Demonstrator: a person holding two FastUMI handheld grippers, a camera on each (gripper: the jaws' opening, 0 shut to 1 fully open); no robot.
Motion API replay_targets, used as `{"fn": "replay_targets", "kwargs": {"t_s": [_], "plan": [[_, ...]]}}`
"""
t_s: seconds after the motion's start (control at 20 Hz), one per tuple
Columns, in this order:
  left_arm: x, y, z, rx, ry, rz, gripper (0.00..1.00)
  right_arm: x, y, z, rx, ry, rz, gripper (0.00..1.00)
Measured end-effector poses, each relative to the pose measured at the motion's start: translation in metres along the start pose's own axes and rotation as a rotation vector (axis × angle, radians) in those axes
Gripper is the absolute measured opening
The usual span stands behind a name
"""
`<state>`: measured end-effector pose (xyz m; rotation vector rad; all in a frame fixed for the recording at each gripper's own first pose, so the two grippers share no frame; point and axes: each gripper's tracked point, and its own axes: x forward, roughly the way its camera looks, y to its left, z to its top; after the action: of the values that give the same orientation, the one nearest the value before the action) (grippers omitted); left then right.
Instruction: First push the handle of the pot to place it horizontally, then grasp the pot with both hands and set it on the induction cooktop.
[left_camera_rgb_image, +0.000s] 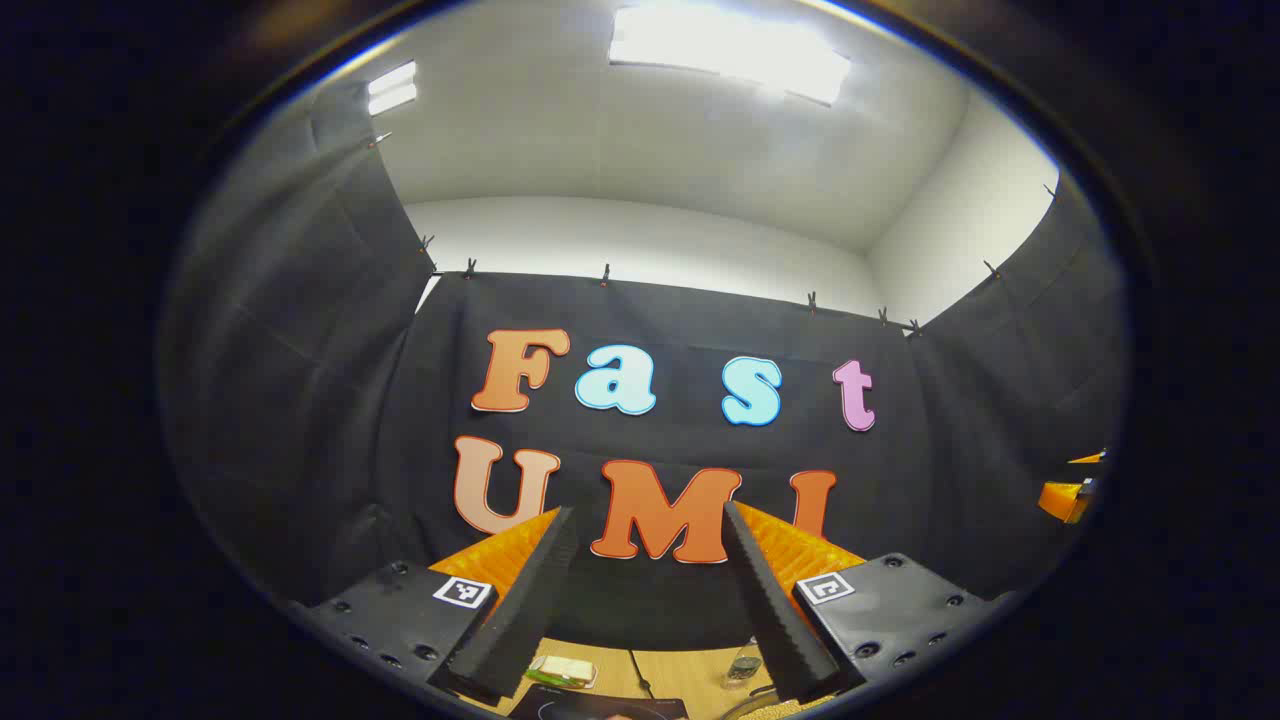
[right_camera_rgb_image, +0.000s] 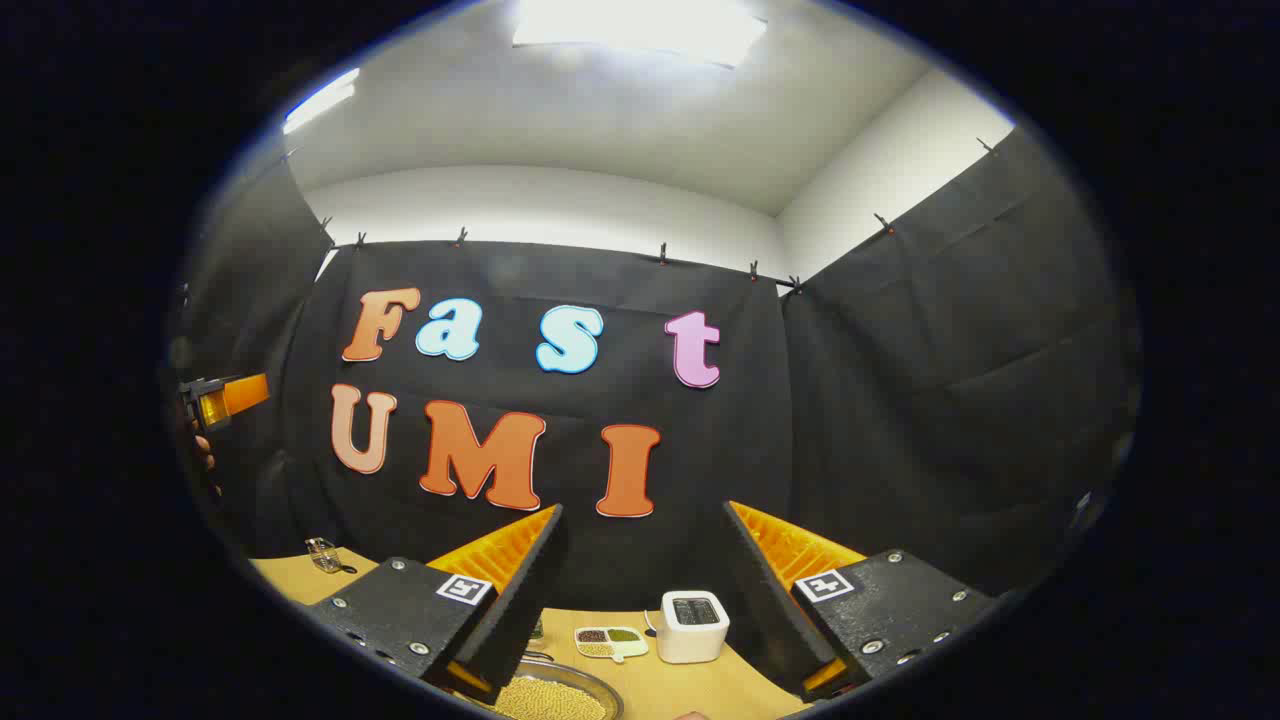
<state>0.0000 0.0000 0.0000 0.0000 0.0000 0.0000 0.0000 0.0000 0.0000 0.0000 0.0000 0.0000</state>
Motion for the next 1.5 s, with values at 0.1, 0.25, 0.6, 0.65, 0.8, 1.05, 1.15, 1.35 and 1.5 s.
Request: {"fn": "replay_targets", "kwargs": {"t_s": [0.1,0.25,0.6,0.65,0.8,1.05,1.15,1.35,1.5], "plan": [[-0.001,-0.002,-0.002,-0.005,0.007,-0.001,0.95,-0.003,0.006,0.004,0.015,0.003,0.029,0.95],[0.001,-0.001,-0.008,0.007,0.027,0.005,0.95,-0.001,-0.003,0.011,0.008,-0.015,0.013,0.95],[0.005,0.003,-0.03,-0.005,0.1,0.016,0.94,-0.004,-0.002,0.016,0.02,-0.022,0.023,0.95],[0.005,0.005,-0.028,0.003,0.098,0.022,0.94,-0.004,-0.001,0.017,0.021,-0.026,0.024,0.97],[0.002,0.008,-0.022,0.022,0.089,0.02,0.94,-0.002,0.011,0.014,0.017,-0.023,0.047,0.95],[-0.001,0.017,-0.018,0.026,0.08,0.016,0.93,-0.002,0.023,0.008,0.002,-0.011,0.067,0.95],[0.0,0.02,-0.02,0.026,0.081,0.017,0.95,-0.002,0.026,0.002,0.005,0.002,0.071,0.97],[0.0,0.025,-0.029,0.009,0.097,0.018,0.95,-0.001,0.038,-0.019,0.019,0.06,0.101,0.97],[0.0,0.031,-0.031,0.017,0.105,0.027,0.92,-0.002,0.045,-0.042,0.032,0.131,0.135,0.95]]}}
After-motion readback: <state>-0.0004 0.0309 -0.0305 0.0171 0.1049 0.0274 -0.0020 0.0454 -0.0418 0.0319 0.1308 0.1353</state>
